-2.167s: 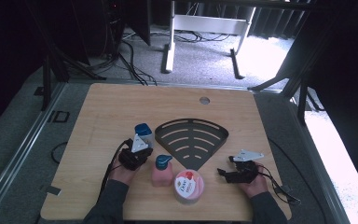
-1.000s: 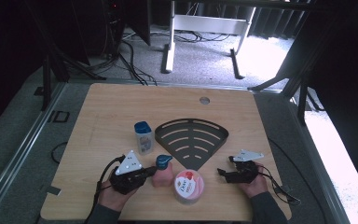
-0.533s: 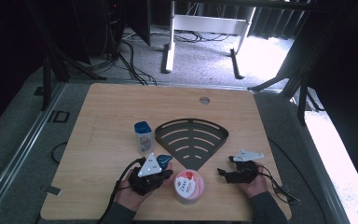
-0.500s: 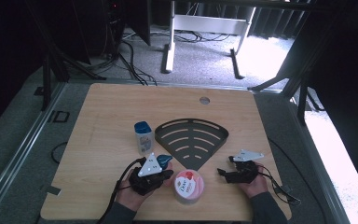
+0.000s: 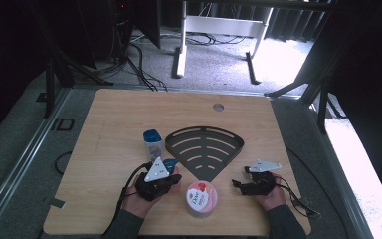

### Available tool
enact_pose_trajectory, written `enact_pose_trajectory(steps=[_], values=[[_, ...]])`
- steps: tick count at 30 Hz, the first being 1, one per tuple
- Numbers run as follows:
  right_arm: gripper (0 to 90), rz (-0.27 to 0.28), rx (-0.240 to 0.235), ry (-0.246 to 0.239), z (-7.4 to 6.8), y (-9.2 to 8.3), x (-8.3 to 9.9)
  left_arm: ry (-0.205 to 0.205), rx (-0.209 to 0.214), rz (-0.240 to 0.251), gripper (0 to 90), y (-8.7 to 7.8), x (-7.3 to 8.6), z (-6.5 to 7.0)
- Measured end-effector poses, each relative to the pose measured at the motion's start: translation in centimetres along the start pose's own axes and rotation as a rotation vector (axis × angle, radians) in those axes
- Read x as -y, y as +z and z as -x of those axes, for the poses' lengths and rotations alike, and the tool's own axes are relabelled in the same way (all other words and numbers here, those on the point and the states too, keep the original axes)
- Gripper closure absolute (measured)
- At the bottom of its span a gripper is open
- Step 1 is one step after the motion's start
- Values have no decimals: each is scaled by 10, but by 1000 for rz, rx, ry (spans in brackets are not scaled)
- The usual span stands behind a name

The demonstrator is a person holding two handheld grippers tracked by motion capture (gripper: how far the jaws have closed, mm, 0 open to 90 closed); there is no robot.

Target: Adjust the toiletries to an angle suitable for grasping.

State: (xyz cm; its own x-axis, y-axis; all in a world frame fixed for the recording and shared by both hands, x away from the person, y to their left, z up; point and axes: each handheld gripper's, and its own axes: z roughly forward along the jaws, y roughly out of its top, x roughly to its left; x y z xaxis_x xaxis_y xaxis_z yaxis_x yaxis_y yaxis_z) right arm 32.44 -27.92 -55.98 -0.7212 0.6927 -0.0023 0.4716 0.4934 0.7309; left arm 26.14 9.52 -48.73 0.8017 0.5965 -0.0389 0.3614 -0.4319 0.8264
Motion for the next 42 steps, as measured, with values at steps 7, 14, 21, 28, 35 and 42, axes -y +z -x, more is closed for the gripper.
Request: enact_pose_trajectory(steps=[7,14,21,28,35,42], values=[[235,0,1,0,0,0,0,-9,-25,-4,898,-2,2,-11],[235,0,1,-1,0,0,0,-20,-55,-28,897,-1,7,-22],[236,0,1,-2,0,0,0,-40,-80,-32,897,-2,12,-29],[250,1,3,1,-1,0,0,-51,-59,-18,855,-2,19,-29],[480,15,-69,-2,-15,-9,-2,-40,5,-51,847,7,28,-14],[578,75,-125,-3,-30,-20,-7,-26,32,-84,831,11,35,-3]])
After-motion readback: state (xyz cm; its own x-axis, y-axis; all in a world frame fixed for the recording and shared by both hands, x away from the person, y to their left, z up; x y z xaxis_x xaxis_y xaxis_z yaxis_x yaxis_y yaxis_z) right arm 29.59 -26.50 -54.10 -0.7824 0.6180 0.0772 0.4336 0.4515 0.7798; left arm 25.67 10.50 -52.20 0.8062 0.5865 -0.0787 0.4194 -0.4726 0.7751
